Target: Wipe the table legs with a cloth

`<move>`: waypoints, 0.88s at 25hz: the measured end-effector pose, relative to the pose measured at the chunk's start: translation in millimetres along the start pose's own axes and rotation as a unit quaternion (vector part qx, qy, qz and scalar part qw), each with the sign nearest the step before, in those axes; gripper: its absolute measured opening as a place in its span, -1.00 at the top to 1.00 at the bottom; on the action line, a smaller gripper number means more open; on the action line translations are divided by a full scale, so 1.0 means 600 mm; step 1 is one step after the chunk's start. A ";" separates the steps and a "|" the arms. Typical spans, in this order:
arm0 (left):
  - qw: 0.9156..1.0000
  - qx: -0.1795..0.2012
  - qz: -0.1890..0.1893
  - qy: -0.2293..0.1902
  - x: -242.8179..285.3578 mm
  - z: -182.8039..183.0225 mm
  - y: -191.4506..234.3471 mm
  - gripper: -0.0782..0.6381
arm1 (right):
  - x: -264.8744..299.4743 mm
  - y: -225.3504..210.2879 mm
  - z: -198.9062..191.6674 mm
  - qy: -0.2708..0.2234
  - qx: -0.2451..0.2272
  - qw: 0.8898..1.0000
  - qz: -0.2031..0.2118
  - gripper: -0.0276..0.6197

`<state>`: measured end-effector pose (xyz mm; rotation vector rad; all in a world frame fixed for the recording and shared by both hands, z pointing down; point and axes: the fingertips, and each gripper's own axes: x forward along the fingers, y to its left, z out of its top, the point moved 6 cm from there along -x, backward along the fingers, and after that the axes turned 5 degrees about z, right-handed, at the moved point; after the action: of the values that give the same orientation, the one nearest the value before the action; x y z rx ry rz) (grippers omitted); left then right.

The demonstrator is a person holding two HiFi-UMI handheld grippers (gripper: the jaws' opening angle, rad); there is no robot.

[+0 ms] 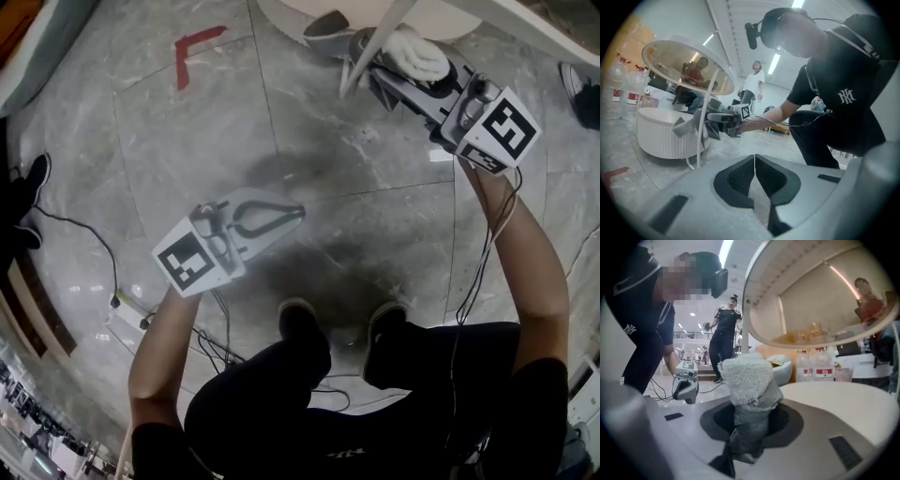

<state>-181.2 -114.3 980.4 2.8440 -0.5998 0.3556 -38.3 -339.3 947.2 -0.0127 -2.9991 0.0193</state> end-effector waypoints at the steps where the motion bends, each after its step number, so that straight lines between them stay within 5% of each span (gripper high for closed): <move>1: 1.000 -0.001 -0.002 0.001 0.001 -0.003 -0.001 0.76 | 0.005 0.001 -0.031 0.009 0.016 1.000 -0.006 0.59; 8: 1.000 -0.009 -0.003 0.016 -0.005 -0.021 -0.009 0.76 | 0.039 0.015 -0.258 0.086 0.126 0.987 -0.054 0.59; 11: 1.000 -0.023 0.006 0.017 -0.013 -0.022 -0.010 0.76 | 0.039 0.017 -0.294 0.097 0.171 0.978 -0.073 0.59; 15: 0.989 -0.134 0.050 0.041 -0.048 0.006 -0.027 0.76 | 0.010 0.042 -0.249 0.140 0.217 0.963 -0.073 0.59; 19: 0.981 -0.173 0.086 0.028 -0.093 0.101 -0.065 0.76 | -0.052 0.126 -0.129 0.165 0.237 0.956 -0.051 0.59; 22: 0.976 -0.191 0.097 0.033 -0.121 0.182 -0.113 0.76 | -0.101 0.194 0.009 0.132 0.278 0.950 -0.052 0.59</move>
<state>-196.3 -55.0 846.0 2.4061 -0.8346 0.3233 21.7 -223.5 931.6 0.1867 -2.6168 0.7787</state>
